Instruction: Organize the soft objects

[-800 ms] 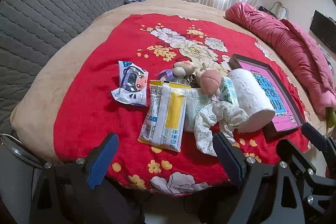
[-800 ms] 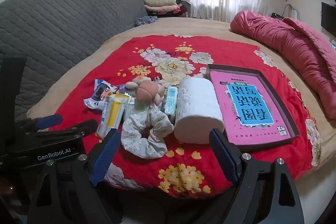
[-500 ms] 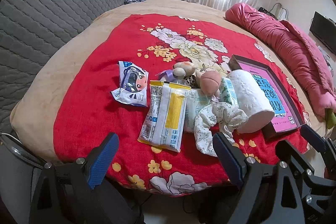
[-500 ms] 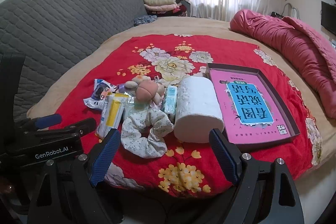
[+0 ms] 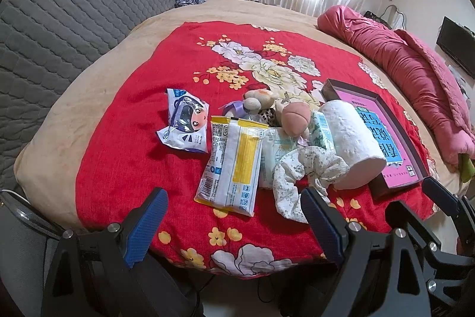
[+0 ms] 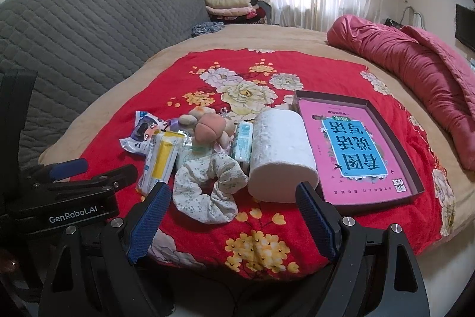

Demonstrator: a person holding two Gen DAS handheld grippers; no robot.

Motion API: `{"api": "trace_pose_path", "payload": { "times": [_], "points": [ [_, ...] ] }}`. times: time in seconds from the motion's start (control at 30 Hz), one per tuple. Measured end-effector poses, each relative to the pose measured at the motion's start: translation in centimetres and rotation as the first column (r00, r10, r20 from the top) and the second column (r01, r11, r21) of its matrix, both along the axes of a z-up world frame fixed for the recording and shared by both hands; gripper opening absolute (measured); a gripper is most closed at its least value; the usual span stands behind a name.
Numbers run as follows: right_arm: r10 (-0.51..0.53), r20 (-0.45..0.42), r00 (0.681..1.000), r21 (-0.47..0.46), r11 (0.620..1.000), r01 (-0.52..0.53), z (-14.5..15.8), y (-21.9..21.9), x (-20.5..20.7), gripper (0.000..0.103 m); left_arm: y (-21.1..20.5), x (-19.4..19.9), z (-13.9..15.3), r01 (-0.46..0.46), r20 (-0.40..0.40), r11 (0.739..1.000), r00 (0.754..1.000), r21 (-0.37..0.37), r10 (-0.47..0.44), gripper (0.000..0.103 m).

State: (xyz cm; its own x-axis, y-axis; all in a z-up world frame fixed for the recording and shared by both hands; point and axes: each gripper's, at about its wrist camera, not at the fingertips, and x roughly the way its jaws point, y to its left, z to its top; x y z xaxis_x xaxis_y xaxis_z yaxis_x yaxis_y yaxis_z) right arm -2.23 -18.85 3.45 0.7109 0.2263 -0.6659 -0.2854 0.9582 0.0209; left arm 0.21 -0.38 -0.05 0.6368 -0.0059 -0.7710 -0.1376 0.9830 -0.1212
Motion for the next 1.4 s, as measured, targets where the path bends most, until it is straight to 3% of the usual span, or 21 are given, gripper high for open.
{"api": "trace_pose_path", "payload": {
  "times": [0.8, 1.07, 1.4],
  "points": [
    [0.039, -0.022, 0.999, 0.004, 0.999, -0.039, -0.5, 0.6, 0.2, 0.087, 0.2, 0.1, 0.0, -0.017, -0.003, 1.0, 1.0, -0.006, 0.017, 0.091],
    [0.092, -0.095, 0.991, 0.0, 0.996, -0.093, -2.1, 1.9, 1.2, 0.087, 2.2, 0.7, -0.6, -0.049, -0.015, 0.998, 0.999, -0.027, 0.049, 0.091],
    [0.115, -0.209, 0.971, -0.007, 0.993, -0.119, -6.6, 4.0, 4.1, 0.087, 6.1, 3.4, -2.8, -0.105, -0.042, 0.993, 0.994, -0.054, 0.103, 0.091]
  ]
}}
